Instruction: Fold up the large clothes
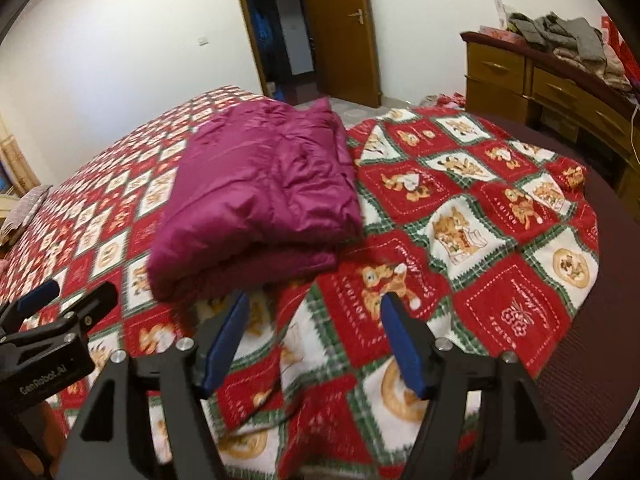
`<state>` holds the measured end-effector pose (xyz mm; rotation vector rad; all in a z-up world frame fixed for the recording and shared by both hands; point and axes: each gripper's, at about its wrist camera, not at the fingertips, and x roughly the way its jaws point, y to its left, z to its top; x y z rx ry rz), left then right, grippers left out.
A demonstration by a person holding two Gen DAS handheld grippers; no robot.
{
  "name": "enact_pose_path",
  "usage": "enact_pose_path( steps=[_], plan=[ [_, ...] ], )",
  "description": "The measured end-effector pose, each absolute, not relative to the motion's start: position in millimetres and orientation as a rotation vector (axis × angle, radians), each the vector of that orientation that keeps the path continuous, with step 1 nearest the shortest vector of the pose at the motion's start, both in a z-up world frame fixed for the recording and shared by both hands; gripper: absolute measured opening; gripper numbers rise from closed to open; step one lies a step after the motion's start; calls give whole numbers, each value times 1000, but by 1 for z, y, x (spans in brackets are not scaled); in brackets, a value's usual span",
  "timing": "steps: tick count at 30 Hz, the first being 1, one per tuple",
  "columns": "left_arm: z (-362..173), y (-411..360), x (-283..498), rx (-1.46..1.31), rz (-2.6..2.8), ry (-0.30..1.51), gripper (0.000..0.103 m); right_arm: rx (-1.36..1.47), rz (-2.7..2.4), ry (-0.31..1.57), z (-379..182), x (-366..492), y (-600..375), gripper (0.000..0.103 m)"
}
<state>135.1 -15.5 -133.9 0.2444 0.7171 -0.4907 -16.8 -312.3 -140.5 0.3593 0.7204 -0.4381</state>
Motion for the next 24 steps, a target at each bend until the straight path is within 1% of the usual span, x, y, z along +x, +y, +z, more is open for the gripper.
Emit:
enact_pose_path(
  steps=[2,5,6,7,9,10,12,14,17,24],
  plan=[
    [-126,-11,125,237,-482,695,102,366,-428,715,-135,-22,-308,77],
    [-112,-4,109,233,-466,645,102,361,-414,694,-123,-32,-301,77],
    [-105,-1,104,233,-458,620,102,342,-414,682,-116,-36,-296,79],
    [-98,1,99,231,-453,597,102,326,-415,671,-111,-39,-294,81],
    [-85,5,89,220,-453,556,102,308,-416,632,-97,-48,-289,89],
    [-79,7,86,212,-452,541,102,306,-414,598,-88,-54,-286,91],
    [-65,11,77,191,-444,499,102,294,-416,536,-71,-63,-281,98],
    [-51,16,68,176,-436,453,102,277,-414,472,-54,-72,-277,101],
    [-32,23,57,147,-420,389,102,236,-430,357,-29,-87,-267,103],
    [0,37,41,75,-425,297,102,152,-471,153,2,-112,-256,103]
  ],
)
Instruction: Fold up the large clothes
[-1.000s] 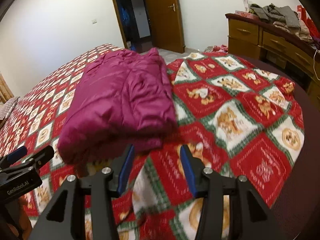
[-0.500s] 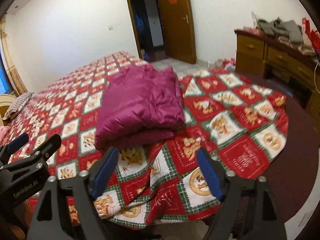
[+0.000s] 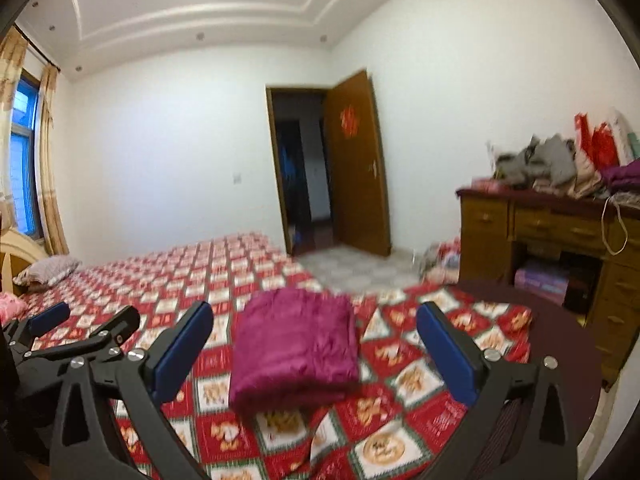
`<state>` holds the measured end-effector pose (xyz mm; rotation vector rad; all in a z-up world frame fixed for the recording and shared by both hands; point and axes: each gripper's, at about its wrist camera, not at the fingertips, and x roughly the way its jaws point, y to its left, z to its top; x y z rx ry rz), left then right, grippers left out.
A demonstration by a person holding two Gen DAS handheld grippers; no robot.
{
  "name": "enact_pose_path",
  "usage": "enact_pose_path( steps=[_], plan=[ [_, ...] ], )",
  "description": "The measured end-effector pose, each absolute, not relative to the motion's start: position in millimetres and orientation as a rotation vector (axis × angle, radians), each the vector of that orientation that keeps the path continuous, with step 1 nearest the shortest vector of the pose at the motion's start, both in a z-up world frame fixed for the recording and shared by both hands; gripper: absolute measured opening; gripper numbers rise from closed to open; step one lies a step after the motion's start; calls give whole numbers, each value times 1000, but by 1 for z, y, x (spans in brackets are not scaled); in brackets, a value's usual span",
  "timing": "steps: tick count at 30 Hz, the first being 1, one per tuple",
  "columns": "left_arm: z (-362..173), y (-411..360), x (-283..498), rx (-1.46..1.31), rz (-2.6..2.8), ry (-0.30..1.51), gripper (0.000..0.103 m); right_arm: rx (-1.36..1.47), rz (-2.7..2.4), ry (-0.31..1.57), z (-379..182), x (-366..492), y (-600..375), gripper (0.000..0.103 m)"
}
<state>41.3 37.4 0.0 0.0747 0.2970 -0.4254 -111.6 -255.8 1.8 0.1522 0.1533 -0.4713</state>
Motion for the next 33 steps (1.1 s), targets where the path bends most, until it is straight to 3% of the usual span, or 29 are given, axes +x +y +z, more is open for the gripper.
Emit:
enact_pose_path(
  steps=[6,33],
  plan=[
    [9,43,34,51,-427,255,102,144,-488,71,9,-122,-256,103],
    [11,39,27,76,-409,234,102,166,-479,109,3,-119,-263,103]
  ],
)
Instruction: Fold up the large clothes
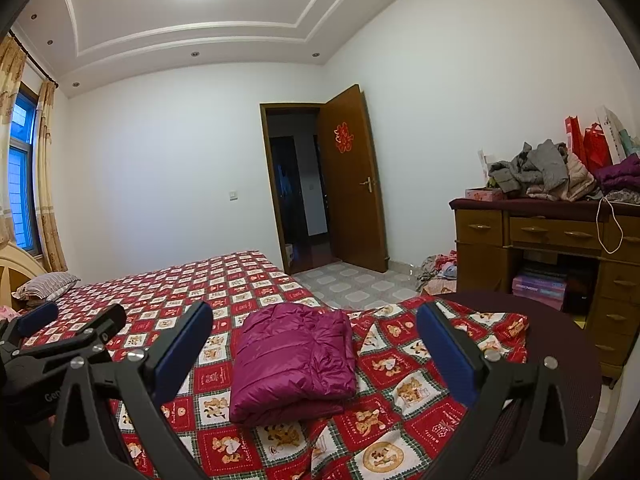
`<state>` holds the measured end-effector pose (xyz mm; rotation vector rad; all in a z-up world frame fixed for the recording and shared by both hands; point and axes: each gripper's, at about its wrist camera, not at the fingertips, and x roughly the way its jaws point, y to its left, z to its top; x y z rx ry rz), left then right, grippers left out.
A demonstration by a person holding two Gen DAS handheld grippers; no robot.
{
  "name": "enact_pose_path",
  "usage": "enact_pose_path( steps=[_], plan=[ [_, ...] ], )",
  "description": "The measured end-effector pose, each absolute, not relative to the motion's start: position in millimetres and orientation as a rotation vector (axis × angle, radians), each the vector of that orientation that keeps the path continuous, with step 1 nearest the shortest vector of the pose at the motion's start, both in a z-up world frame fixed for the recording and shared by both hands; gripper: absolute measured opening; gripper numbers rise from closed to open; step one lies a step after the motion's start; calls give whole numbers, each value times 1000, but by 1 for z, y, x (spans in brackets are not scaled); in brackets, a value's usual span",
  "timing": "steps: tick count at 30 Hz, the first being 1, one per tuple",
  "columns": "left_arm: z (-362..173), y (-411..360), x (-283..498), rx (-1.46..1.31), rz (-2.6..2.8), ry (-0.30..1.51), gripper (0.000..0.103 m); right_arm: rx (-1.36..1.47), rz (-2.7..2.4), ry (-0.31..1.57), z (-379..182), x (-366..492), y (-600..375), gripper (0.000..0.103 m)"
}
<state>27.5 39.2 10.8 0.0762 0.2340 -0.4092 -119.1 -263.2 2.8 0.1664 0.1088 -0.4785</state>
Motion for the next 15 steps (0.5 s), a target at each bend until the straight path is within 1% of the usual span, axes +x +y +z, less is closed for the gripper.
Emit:
enact_pose_path(
  steps=[15],
  plan=[
    [11,42,28,69,-411,240,102,167,-479,106,4,-120,-265,103]
  ],
)
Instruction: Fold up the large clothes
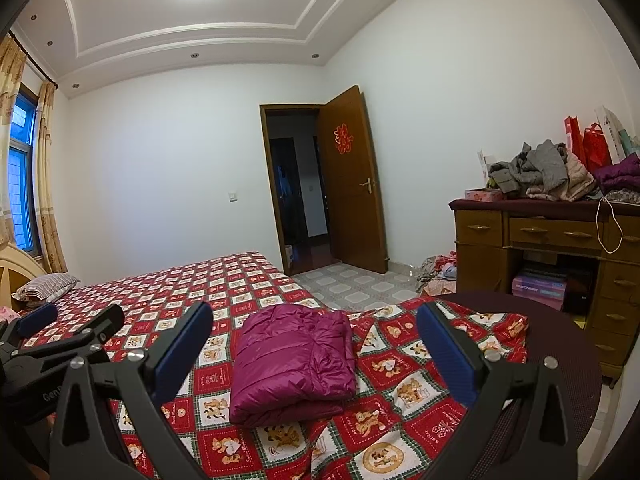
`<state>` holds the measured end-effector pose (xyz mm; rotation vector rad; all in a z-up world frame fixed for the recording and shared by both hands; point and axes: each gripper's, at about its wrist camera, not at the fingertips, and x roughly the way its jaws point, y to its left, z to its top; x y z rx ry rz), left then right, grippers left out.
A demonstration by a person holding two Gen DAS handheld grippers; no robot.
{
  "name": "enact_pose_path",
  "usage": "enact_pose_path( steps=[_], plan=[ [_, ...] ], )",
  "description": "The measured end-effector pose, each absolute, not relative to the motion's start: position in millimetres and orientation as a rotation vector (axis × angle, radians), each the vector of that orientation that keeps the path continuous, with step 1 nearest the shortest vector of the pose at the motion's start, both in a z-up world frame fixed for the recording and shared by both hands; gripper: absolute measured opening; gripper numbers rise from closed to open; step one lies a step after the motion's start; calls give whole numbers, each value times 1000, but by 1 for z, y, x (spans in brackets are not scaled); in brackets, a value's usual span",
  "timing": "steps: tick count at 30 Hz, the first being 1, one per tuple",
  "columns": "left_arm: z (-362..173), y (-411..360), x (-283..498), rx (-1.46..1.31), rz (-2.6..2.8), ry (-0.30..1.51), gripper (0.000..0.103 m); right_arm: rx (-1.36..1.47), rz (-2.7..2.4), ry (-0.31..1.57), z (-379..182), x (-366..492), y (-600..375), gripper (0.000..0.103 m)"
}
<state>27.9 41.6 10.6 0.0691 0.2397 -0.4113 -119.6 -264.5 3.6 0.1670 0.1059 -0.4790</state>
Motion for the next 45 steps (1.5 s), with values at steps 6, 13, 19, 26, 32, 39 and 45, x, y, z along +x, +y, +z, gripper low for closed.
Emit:
enact_pose_path(
  steps=[6,13,19,26,32,39,45],
  plan=[
    [12,42,29,66,-409,239,102,167,-478,106,4,-120,-265,103],
    [11,39,28,69,-407,238,102,166,-480,104,4,-120,-264,103],
    [10,39,29,67,-402,242,102,165,-484,104,6,-121,-265,103],
    [10,38,32,83,-378,243,102,161,-491,104,6,-121,-265,103],
    [8,37,37,91,-363,263,102,157,-493,110,4,-119,-265,103],
    [4,39,45,77,-371,284,102,145,-497,133,1,-114,-263,103],
    [4,44,48,71,-357,280,102,145,-499,143,-1,-115,-264,103]
  ],
)
